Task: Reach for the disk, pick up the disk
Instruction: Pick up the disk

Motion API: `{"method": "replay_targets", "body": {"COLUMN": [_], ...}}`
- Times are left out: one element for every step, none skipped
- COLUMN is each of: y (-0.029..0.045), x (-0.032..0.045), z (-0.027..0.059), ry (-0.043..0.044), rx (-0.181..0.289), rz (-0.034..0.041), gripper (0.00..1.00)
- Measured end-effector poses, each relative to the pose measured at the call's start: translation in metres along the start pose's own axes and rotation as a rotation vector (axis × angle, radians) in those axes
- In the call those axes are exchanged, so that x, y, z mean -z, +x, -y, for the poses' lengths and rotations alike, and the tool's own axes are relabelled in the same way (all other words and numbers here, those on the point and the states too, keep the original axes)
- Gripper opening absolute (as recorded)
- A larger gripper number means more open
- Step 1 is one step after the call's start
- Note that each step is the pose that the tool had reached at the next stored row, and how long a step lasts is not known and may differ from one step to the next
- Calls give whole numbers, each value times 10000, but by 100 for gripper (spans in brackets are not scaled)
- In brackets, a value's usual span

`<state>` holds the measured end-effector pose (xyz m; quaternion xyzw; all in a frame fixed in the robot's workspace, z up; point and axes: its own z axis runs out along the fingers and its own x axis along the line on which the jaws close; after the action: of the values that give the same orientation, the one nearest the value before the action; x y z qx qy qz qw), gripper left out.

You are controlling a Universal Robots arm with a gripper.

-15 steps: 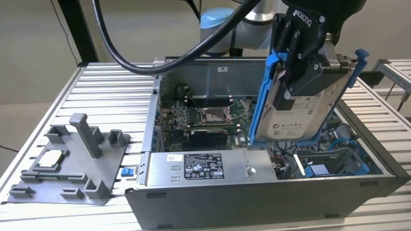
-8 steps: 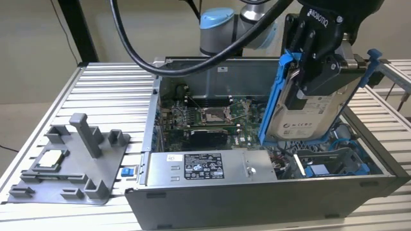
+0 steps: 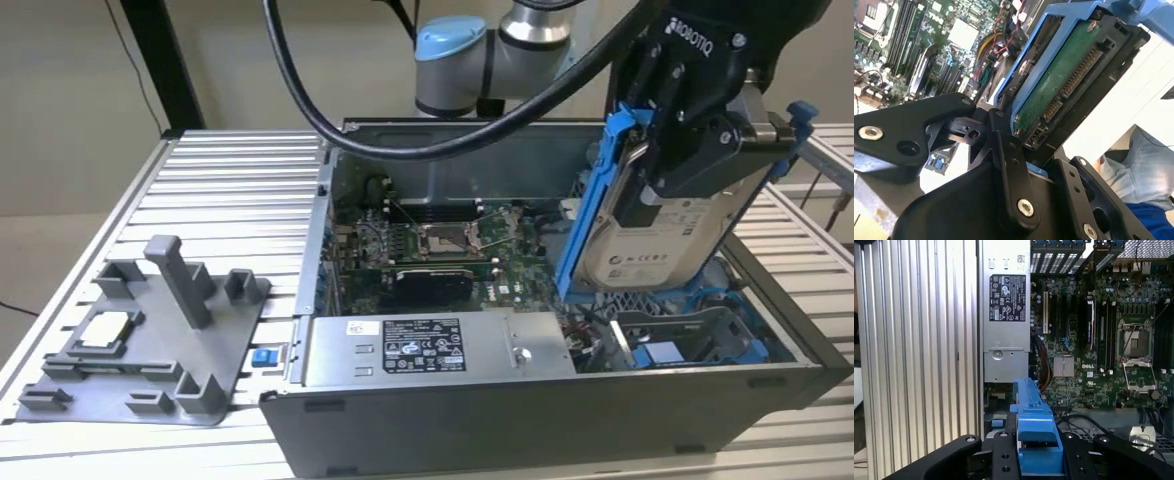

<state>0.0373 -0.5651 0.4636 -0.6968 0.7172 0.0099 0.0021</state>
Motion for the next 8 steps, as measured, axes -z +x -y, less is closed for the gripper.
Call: {"method": "replay_targets", "body": {"y": [-1,-1,-1,-1,0,1,1,3], "x": [0,0,0,1,1,1,1,2], "z": [17,33,51,67,82,98,121,145], "ry": [0,0,0,0,0,0,0,0], "rx": [0,1,1,1,1,1,1,1], "rz": [0,0,0,0,0,1,0,-1], "gripper": [0,0,0,0,0,0,0,0]}}
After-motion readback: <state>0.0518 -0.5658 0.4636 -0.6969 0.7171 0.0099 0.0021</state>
